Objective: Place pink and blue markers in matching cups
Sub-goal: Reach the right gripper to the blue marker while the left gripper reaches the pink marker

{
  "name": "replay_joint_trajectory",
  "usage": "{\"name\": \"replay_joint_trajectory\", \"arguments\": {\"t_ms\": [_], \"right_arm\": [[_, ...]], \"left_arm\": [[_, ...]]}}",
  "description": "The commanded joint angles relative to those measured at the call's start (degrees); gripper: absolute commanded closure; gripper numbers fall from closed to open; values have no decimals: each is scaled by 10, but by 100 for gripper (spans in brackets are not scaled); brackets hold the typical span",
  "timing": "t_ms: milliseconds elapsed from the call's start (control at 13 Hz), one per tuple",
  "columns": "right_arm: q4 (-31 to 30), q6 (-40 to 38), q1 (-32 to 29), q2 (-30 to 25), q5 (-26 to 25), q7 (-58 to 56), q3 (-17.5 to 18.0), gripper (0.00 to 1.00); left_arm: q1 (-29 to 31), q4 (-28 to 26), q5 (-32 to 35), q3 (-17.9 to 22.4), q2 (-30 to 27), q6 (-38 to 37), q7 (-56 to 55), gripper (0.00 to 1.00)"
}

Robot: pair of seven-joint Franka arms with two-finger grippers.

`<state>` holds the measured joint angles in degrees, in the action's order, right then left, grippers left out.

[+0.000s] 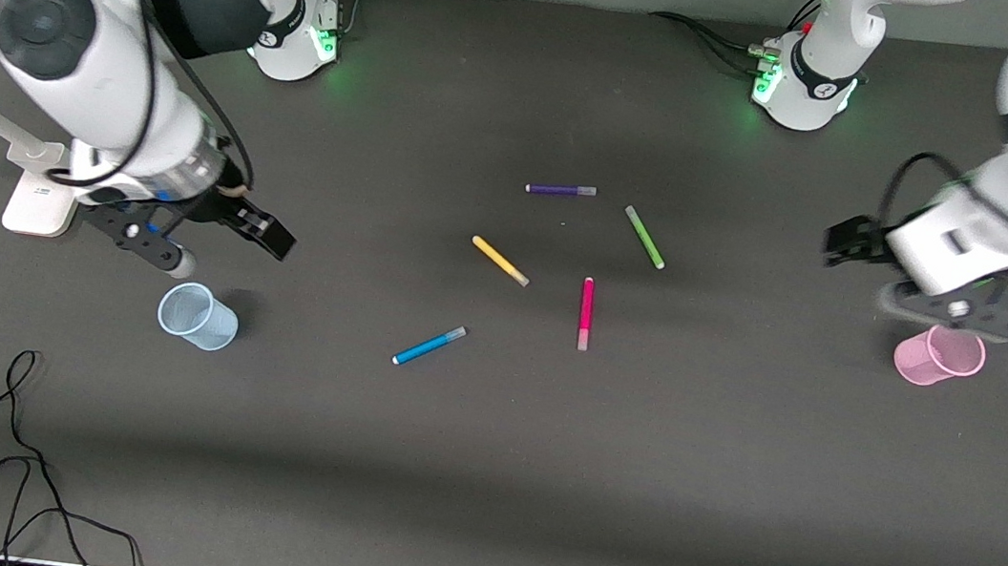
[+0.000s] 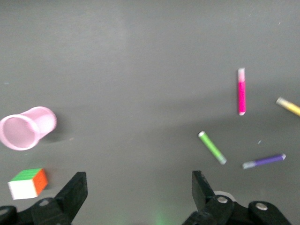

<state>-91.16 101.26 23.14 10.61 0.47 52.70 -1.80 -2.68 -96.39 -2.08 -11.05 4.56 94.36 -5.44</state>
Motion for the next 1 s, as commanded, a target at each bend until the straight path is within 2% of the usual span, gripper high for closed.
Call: {"name": "replay_joint_trajectory", "arguments": {"t_ms": [0, 154, 385, 615, 923], "right_arm": [[73, -6, 23, 67, 8, 106, -6, 0], [112, -6, 31, 111, 34, 169, -5, 0], [152, -5, 56, 155, 32, 289, -6, 0], [155, 19, 88, 177, 31, 360, -5, 0], [154, 71, 127, 218, 31, 457, -5, 0]], "left_arm": [[-64, -3, -2, 4, 46, 44, -103, 1], [-97, -4, 1, 4, 88, 83, -140, 1], [-120, -4, 5, 4, 148, 152, -159, 1], [-158, -3, 5, 4, 209, 216, -214, 1], [-188, -3, 6, 5, 284, 295, -230, 3]]}}
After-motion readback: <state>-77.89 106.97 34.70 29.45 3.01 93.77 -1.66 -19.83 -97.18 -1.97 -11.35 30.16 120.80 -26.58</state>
